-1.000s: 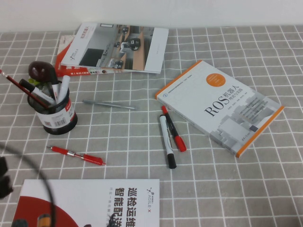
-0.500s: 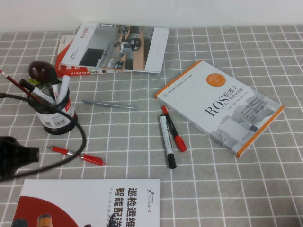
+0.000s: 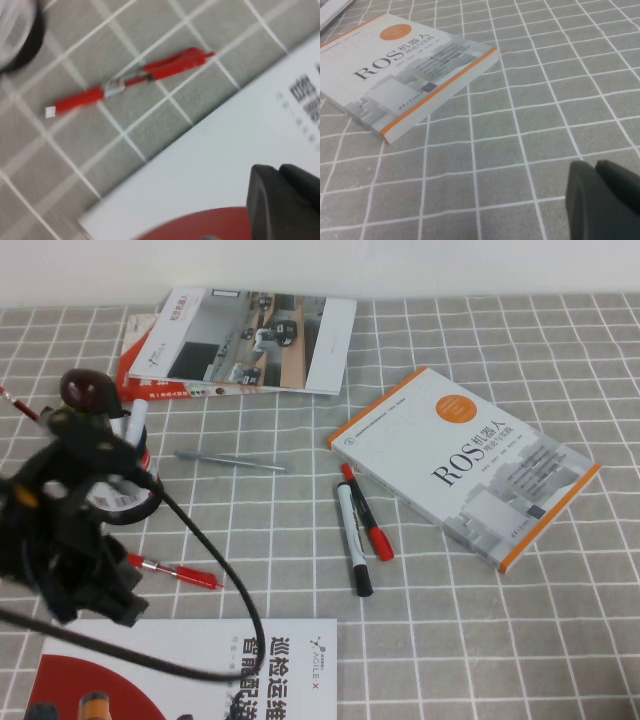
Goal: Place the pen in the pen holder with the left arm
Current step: Pick up the pen on the table
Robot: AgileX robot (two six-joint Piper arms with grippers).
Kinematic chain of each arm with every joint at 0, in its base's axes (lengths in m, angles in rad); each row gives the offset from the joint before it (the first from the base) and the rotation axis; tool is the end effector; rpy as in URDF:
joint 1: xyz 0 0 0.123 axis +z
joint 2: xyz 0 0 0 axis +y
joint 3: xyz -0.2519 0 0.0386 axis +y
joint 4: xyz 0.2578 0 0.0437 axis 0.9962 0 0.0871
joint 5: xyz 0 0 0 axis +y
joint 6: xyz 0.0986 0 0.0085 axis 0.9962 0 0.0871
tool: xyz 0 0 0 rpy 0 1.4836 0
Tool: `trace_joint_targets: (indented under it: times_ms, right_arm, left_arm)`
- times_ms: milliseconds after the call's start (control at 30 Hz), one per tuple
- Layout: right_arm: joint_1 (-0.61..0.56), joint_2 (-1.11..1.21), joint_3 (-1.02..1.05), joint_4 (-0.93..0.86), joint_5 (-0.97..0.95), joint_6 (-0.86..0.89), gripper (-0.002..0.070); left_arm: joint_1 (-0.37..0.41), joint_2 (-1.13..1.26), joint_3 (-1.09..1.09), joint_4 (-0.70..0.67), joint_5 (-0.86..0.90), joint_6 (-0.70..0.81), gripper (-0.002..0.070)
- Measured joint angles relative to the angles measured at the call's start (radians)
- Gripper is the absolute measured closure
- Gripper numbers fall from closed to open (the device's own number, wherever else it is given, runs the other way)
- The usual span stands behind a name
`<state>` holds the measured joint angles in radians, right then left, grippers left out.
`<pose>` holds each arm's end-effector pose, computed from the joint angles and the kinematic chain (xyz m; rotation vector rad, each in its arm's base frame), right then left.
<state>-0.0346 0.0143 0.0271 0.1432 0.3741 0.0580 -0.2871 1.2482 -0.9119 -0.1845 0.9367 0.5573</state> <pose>0.1018 0.0017 0.1665 0.1787 1.8897 0.1562 0.2375 -0.0854 0.2399 1.0191 2.5373 -0.1590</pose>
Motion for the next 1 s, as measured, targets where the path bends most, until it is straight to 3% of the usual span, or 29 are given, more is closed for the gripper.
trace_joint_targets:
  times_ms: [333, 567, 767, 1000]
  right_arm:
    - [0.0, 0.0, 0.0, 0.0, 0.0, 0.0, 0.0691]
    - [0.0, 0.0, 0.0, 0.0, 0.0, 0.0, 0.0691]
    - [0.0, 0.0, 0.0, 0.0, 0.0, 0.0, 0.0691]
    - [0.0, 0.0, 0.0, 0.0, 0.0, 0.0, 0.0692]
  left_arm:
    - [-0.032, 0.197, -0.212, 0.069, 0.157, 0.551, 0.0678]
    - [-0.032, 0.335, -0.284, 0.136, 0.246, 0.783, 0.0678]
    - [-0.032, 0.432, -0.32, 0.192, 0.259, 0.859, 0.0678]
    - [-0.032, 0.491, -0.351, 0.177, 0.189, 0.837, 0.0666]
